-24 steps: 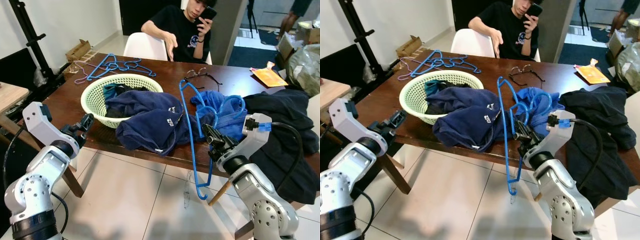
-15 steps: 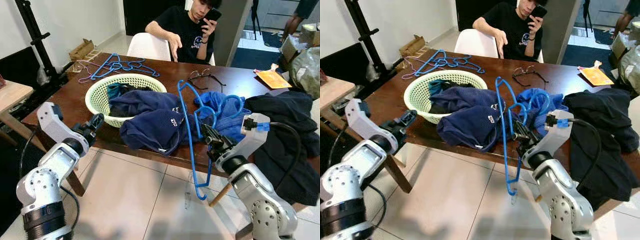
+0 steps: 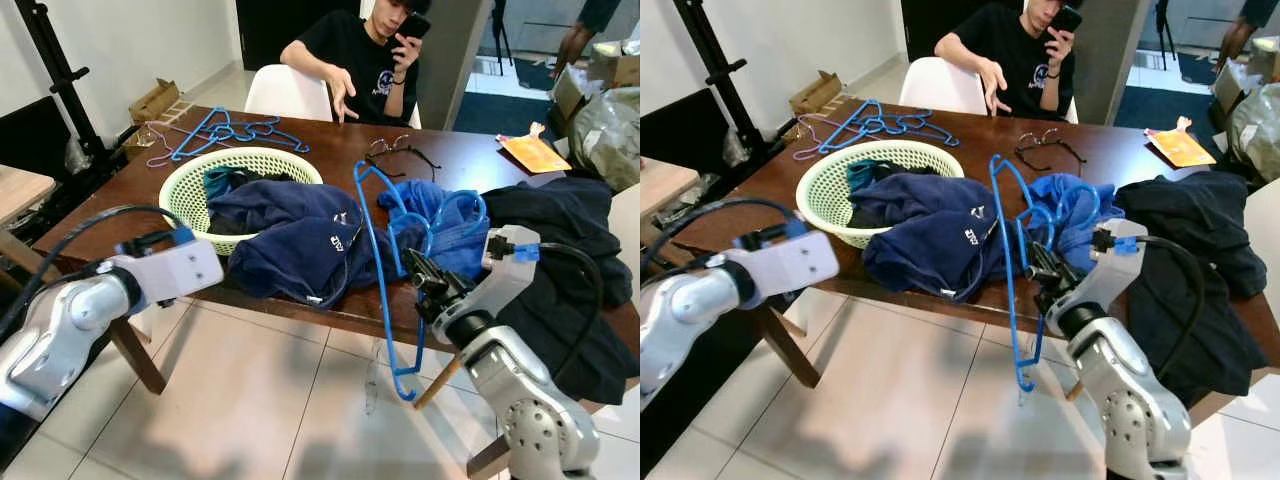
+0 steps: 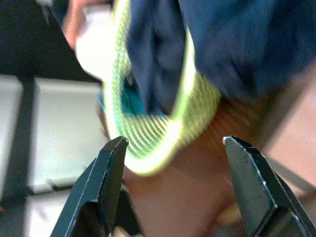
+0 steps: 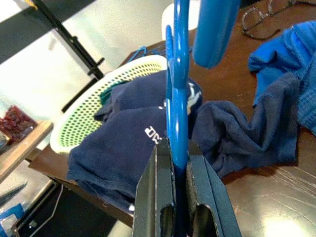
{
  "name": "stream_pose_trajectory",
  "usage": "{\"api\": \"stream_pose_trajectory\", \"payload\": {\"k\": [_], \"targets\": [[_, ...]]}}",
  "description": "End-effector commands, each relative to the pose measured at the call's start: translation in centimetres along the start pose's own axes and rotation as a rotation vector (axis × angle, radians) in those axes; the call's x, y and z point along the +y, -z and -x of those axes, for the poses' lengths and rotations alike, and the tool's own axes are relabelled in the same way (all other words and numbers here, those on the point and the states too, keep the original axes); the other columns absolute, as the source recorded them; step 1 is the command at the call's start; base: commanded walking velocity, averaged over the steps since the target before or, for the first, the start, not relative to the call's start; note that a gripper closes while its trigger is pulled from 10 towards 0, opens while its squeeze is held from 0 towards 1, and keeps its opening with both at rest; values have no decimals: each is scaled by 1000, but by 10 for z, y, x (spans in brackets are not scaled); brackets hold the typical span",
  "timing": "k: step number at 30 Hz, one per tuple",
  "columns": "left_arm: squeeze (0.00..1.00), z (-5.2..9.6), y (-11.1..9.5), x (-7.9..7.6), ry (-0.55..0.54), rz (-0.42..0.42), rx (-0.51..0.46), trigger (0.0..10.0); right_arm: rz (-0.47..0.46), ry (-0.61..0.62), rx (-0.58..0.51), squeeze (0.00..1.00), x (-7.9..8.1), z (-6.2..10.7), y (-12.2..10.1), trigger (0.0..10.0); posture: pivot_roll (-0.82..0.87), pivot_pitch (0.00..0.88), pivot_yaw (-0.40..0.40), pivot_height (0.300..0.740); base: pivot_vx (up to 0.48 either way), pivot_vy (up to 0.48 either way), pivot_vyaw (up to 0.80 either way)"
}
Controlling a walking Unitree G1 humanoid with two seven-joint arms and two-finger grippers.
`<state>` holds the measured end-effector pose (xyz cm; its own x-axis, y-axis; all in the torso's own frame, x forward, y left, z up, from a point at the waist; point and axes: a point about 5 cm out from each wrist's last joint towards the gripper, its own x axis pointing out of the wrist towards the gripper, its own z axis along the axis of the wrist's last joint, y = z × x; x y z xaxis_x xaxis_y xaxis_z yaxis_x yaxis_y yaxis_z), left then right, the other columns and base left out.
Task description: Hang hanger
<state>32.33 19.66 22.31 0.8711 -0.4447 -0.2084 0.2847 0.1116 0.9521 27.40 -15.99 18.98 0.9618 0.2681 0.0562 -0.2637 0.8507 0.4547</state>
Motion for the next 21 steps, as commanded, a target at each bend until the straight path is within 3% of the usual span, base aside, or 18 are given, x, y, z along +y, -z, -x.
{"api": "stream_pose_trajectory", "payload": {"k": [1,3,9,11,16,17,21], "targets": [[0,-12,-11,-13,81,-83,-76,10000,-1,-4,8,0,0,1,-1,10000,25,65,-22,740,0,0,0],[0,-23,-19,-14,118,-158,-125,10000,4,0,8,0,0,3,-2,10000,19,72,-23,740,0,0,0],[0,-30,-21,-17,200,-232,-163,10000,11,6,11,0,-1,7,-5,10000,-6,103,-20,740,0,0,0],[0,-30,-21,-27,286,-213,-190,10000,14,9,13,0,-1,10,-6,10000,-15,114,-21,740,0,0,0],[0,-29,-21,-34,353,-203,-219,10000,16,10,14,0,-1,12,-7,10000,-17,118,-23,740,0,0,0],[0,-26,-12,-38,415,-215,-199,10000,14,12,20,0,0,13,-7,10000,-14,132,-28,740,0,0,0],[0,-25,-4,-41,453,-238,-195,10000,12,11,25,0,0,14,-8,10000,-14,136,-29,740,0,0,0]]}}
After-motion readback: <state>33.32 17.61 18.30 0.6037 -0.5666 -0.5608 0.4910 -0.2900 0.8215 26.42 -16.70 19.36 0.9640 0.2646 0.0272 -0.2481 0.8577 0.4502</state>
